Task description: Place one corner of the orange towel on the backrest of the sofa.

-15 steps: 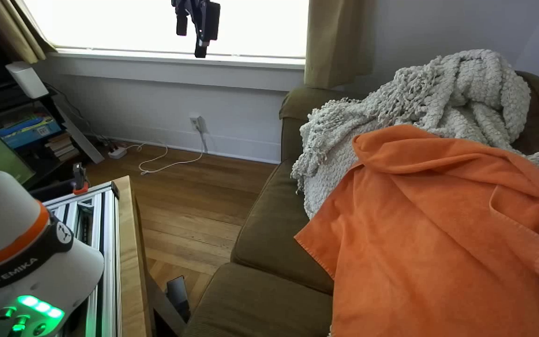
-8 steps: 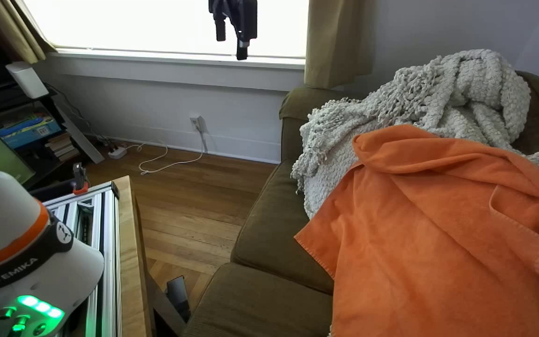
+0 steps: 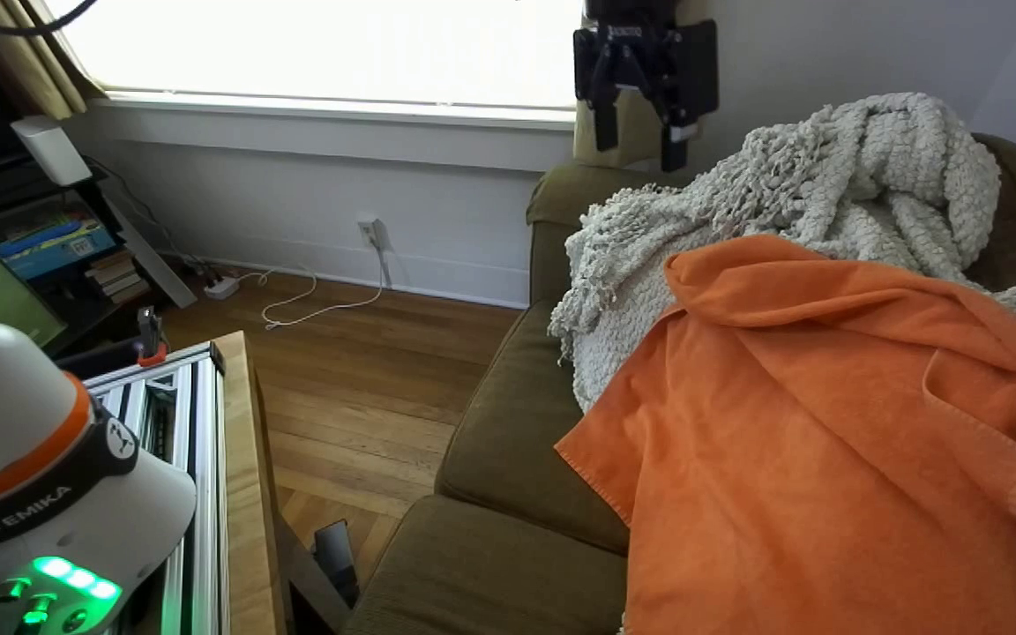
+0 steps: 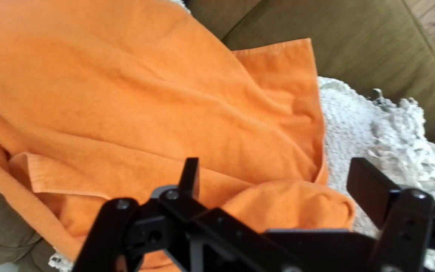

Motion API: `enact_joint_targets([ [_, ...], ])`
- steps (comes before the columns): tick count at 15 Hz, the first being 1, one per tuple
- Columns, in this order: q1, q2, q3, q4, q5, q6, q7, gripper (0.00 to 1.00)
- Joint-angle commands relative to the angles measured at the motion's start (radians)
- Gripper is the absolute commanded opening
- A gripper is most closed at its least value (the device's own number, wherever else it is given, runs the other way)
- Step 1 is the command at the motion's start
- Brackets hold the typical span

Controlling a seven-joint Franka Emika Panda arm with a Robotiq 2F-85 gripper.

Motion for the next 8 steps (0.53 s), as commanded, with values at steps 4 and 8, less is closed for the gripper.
enact_joint_targets([
  [4, -0.036, 0.271, -0.084, 0.168, -0.193, 0.057, 0.123, 1.00],
  [8, -0.064, 0.407, -0.143, 0.273, -0.098, 0.078, 0.163, 1.00],
])
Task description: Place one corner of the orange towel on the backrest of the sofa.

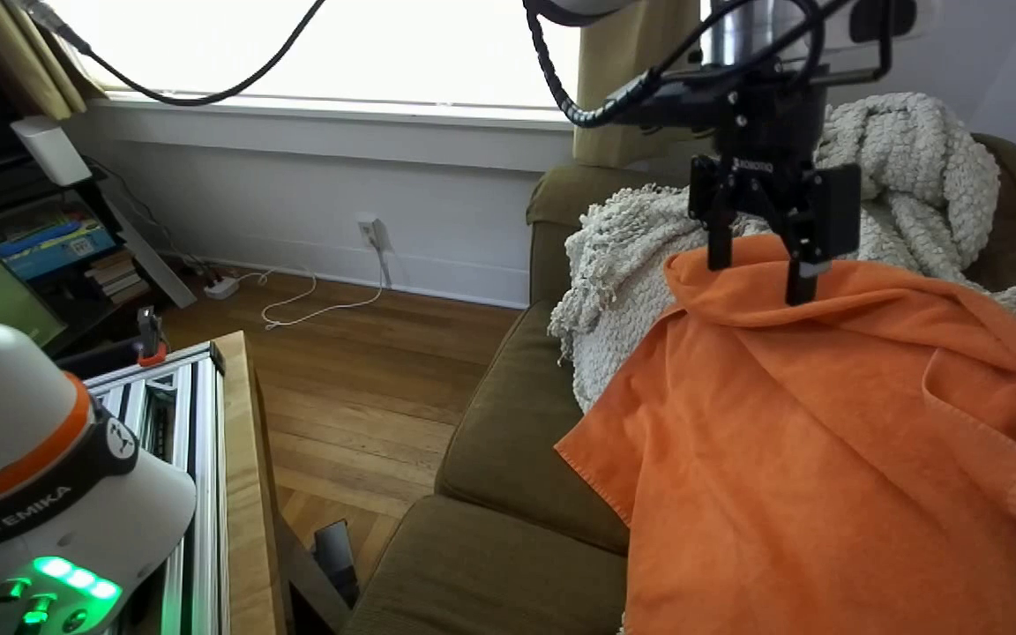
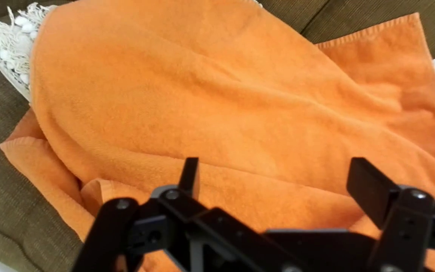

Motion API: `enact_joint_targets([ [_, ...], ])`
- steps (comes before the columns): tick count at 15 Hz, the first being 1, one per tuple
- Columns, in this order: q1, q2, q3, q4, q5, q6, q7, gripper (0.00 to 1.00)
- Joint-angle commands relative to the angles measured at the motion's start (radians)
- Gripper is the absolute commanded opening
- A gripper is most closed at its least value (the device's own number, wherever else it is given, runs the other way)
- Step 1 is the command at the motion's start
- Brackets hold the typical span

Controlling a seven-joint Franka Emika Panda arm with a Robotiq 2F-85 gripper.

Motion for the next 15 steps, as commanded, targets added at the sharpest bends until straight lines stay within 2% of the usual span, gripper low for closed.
enact_joint_targets([
  [1, -0.037, 0.137, -0.043, 0.125, 0.094, 0.020, 0.039, 1.00],
  [4, -0.080, 0.224, -0.067, 0.220, 0.202, 0.013, 0.032, 1.00],
  [5, -0.045, 0.159, -0.070, 0.146, 0.149, 0.012, 0.023, 1.00],
  [8, -0.071, 0.214, -0.080, 0.207, 0.184, 0.012, 0.022, 1.00],
  [15, -0.071, 0.238, -0.076, 0.238, 0.203, 0.036, 0.033, 1.00],
])
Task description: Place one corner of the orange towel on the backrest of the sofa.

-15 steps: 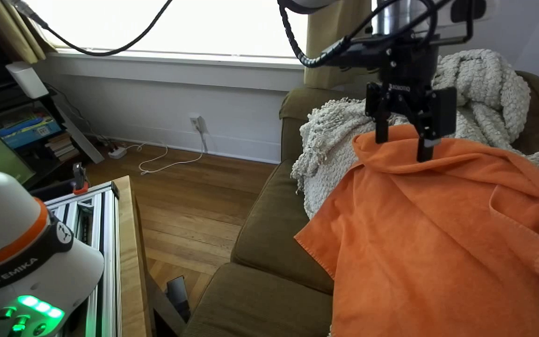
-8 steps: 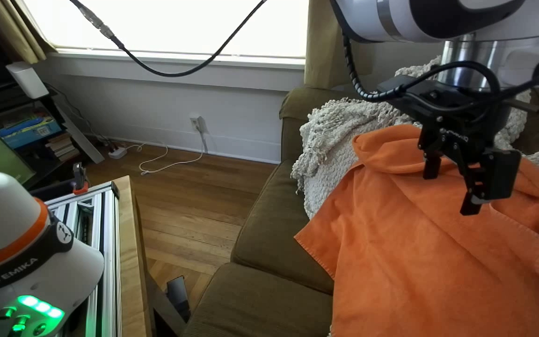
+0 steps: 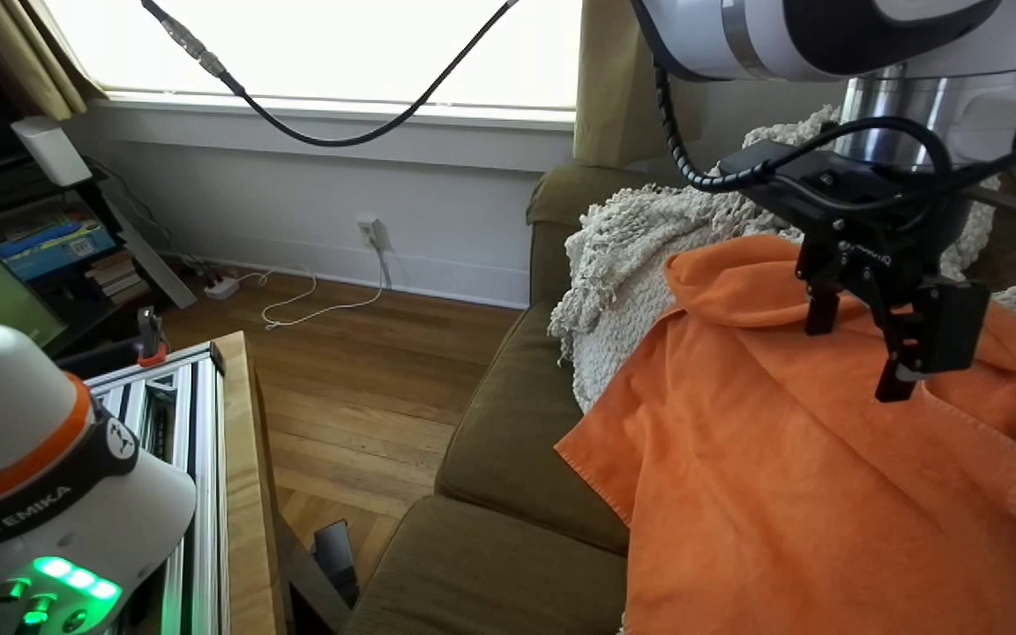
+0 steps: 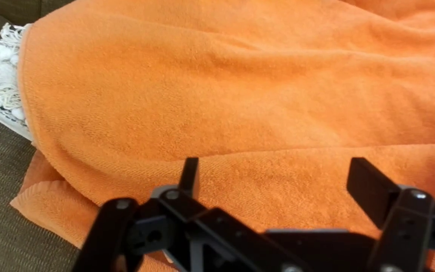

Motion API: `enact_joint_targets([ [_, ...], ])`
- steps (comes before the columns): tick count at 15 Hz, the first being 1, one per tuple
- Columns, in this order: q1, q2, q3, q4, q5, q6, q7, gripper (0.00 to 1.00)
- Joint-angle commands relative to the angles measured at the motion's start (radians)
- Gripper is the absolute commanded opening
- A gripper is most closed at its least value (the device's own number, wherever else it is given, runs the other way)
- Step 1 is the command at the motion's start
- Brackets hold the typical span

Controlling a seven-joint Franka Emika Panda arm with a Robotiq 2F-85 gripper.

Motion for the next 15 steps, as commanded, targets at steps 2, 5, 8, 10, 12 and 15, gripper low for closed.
enact_joint_targets([
  [2, -0.003, 0.077, -0.022, 0.092, 0.039, 0.029, 0.062, 1.00],
  [5, -0.012, 0.164, -0.047, 0.197, 0.057, -0.006, 0.130, 1.00],
  [8, -0.022, 0.242, -0.055, 0.274, 0.094, 0.012, 0.183, 1.00],
  [10, -0.020, 0.286, -0.068, 0.325, 0.106, -0.002, 0.221, 1.00],
  [12, -0.019, 0.319, -0.086, 0.368, 0.107, -0.020, 0.259, 1.00],
  [15, -0.020, 0.354, -0.105, 0.419, 0.108, -0.048, 0.300, 1.00],
])
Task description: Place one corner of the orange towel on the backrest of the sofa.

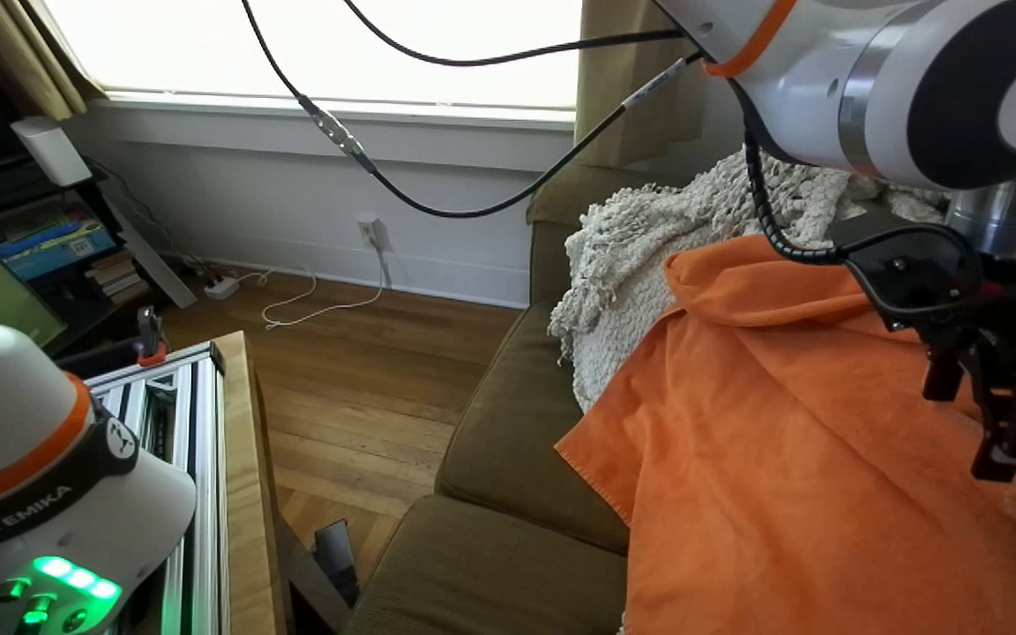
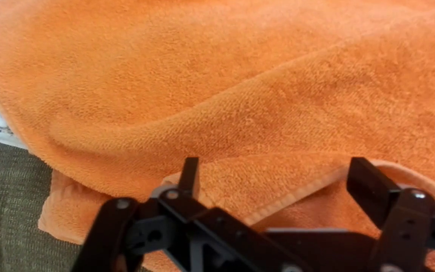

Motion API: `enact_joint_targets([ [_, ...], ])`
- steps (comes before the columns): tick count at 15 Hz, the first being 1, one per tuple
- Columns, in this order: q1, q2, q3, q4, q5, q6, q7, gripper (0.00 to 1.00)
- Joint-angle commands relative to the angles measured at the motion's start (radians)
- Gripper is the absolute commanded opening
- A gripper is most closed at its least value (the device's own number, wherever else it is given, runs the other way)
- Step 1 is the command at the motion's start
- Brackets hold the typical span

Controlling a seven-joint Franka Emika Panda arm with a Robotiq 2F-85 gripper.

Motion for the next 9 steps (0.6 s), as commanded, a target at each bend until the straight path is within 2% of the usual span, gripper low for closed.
enact_joint_targets([
  [1, -0.006, 0.059, -0.023, 0.091, 0.027, -0.057, 0.046, 1.00],
  [9, -0.024, 0.107, -0.021, 0.196, 0.077, -0.173, 0.122, 1.00],
])
